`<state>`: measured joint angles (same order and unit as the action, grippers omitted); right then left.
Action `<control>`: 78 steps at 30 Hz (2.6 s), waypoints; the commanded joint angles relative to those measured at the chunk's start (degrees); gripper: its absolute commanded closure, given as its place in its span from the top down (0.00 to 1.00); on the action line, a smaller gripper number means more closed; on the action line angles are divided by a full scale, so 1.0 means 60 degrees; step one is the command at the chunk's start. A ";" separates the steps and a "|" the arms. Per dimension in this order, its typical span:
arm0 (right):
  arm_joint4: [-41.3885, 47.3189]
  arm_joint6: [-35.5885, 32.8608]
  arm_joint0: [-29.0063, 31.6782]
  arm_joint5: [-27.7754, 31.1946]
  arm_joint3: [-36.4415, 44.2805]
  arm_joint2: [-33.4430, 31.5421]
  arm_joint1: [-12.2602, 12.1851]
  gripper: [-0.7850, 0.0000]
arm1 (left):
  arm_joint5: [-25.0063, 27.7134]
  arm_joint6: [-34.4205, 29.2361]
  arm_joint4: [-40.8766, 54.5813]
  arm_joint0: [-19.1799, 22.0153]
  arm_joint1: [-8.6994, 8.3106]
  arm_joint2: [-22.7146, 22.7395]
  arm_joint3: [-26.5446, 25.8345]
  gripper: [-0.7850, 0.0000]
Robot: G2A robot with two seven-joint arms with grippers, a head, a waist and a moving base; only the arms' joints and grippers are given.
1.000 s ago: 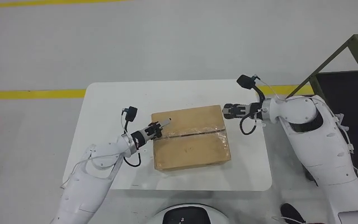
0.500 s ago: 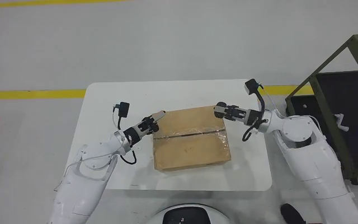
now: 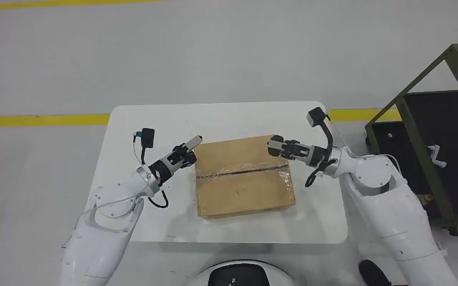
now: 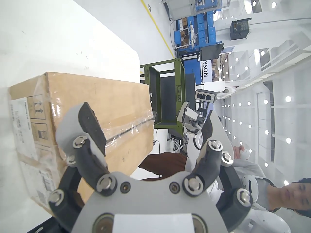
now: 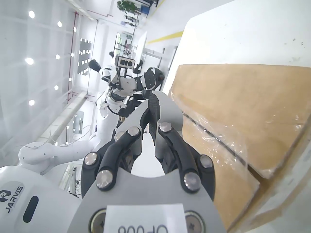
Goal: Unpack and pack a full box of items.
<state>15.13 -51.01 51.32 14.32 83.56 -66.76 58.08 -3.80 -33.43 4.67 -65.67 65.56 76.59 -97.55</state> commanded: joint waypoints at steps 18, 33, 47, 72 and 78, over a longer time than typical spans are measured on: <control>-0.0958 -0.0212 -0.1582 -0.0011 -0.1813 0.2730 0.0841 0.00 | -0.0036 0.0974 -0.0363 -0.0382 -0.0064 0.0711 -0.0141 1.00; -0.1087 -0.0480 -0.1933 -0.0745 -0.2805 0.3282 0.1175 0.00 | -0.0119 0.1104 -0.0383 -0.0451 -0.0074 0.0848 -0.0151 1.00; -0.0661 -0.0572 -0.1741 -0.0738 -0.2075 0.2030 0.0944 0.00 | -0.0119 0.1104 -0.0383 -0.0451 -0.0074 0.0848 -0.0151 1.00; -0.1392 -0.0640 -0.0806 -0.1141 -0.1924 0.0868 0.0602 0.00 | -0.0119 0.1104 -0.0383 -0.0451 -0.0074 0.0848 -0.0151 1.00; -0.1620 -0.0463 -0.0447 -0.1280 -0.1878 0.0716 0.0537 0.00 | -0.0119 0.1104 -0.0383 -0.0451 -0.0074 0.0848 -0.0151 1.00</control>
<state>5.39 -53.87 48.55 6.62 72.32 -62.37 61.32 -4.51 -26.80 2.38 -68.38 65.12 81.68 -98.46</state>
